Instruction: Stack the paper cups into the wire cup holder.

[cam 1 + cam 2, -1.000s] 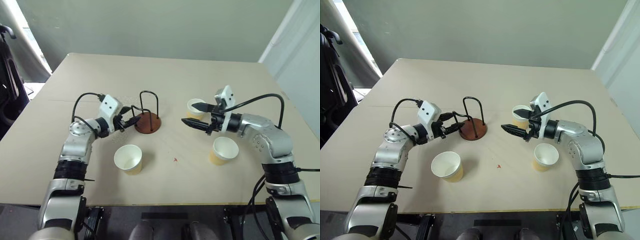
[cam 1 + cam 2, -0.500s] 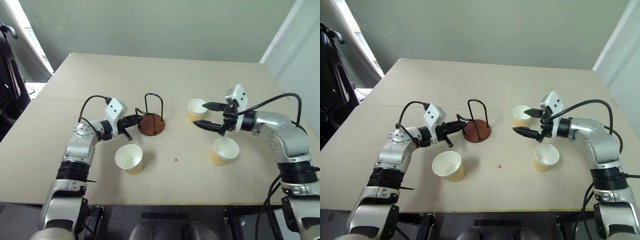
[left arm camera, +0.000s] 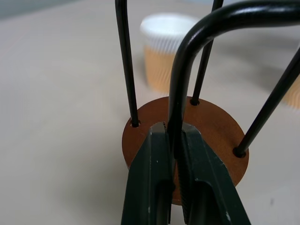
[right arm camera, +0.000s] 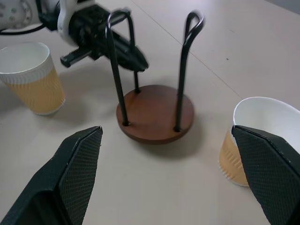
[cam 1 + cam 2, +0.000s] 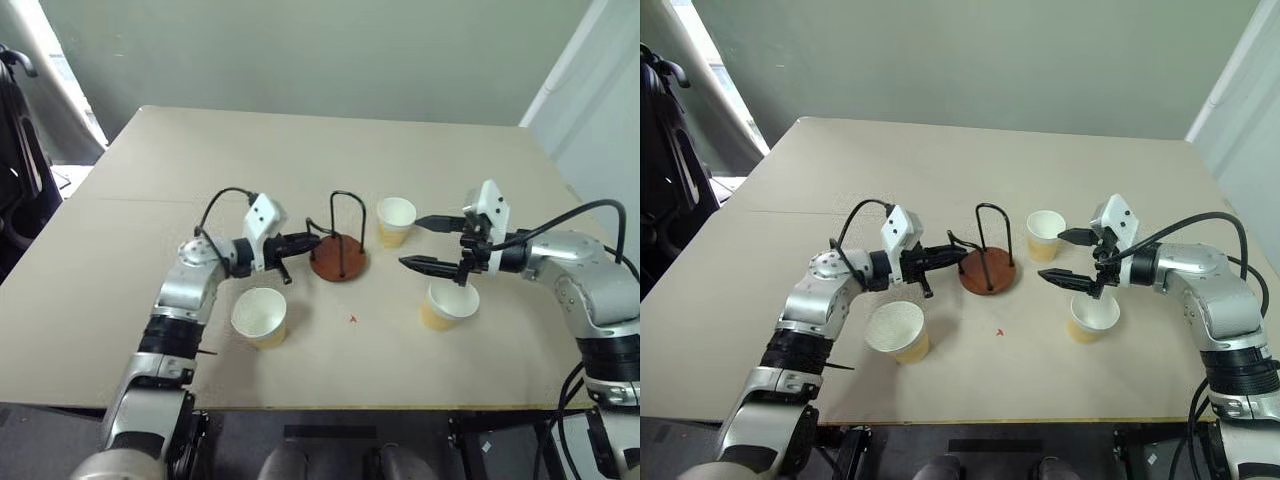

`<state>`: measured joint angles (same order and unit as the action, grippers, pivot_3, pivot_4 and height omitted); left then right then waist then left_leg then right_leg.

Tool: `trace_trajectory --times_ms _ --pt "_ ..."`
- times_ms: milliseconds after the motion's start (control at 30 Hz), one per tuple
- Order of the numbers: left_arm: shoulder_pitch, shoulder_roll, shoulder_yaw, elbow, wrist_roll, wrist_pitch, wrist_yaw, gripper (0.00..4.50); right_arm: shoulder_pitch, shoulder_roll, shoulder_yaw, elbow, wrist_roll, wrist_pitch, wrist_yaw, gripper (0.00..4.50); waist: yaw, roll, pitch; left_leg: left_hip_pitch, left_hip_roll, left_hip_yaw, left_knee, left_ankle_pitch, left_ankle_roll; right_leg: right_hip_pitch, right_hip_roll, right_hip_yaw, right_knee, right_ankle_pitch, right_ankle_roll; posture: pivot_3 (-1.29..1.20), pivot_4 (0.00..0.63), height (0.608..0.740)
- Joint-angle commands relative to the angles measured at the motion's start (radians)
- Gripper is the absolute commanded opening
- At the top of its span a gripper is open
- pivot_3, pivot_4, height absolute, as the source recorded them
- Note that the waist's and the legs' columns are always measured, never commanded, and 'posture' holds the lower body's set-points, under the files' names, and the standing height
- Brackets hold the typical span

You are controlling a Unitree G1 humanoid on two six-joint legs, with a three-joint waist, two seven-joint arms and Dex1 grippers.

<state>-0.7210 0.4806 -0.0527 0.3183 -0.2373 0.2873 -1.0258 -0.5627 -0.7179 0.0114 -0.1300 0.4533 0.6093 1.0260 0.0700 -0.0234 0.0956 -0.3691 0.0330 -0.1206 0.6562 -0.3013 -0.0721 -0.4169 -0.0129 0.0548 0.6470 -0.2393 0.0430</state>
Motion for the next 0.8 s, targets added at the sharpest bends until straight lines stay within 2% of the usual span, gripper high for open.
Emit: trace_trajectory --times_ms 33,200,367,800 --pt "-0.052 -0.004 0.005 -0.043 -0.019 0.002 -0.009 0.02 0.005 -0.011 -0.044 -0.046 0.024 -0.001 -0.012 4.50 0.000 0.000 0.000 0.000 0.000 0.000 0.000 0.000 0.000 0.000 0.000 0.000 0.000 0.000 0.000 0.00 0.150 0.740" --pt "-0.055 -0.013 -0.014 -0.120 -0.063 0.074 -0.049 0.02 0.024 -0.012 -0.050 -0.062 0.031 0.003 -0.021 4.50 0.000 0.000 0.000 0.000 0.000 0.000 0.002 -0.001 0.001 0.000 0.000 0.001 0.000 0.001 0.001 0.00 0.150 0.740" --pt "-0.021 0.009 -0.091 -0.213 -0.060 0.126 -0.115 0.02 0.027 -0.015 -0.052 -0.069 0.035 0.007 -0.028 4.50 0.000 0.000 0.000 -0.001 0.000 -0.001 0.004 -0.001 0.002 0.001 0.000 0.001 0.000 0.001 0.002 0.00 0.150 0.740" --pt "0.009 0.032 -0.158 -0.181 -0.009 0.065 -0.171 0.02 0.034 -0.032 -0.062 -0.070 0.040 0.011 -0.022 4.50 0.000 0.000 0.000 0.001 0.001 -0.002 0.008 -0.002 0.003 0.002 0.000 0.002 -0.001 0.001 0.003 0.00 0.150 0.740"
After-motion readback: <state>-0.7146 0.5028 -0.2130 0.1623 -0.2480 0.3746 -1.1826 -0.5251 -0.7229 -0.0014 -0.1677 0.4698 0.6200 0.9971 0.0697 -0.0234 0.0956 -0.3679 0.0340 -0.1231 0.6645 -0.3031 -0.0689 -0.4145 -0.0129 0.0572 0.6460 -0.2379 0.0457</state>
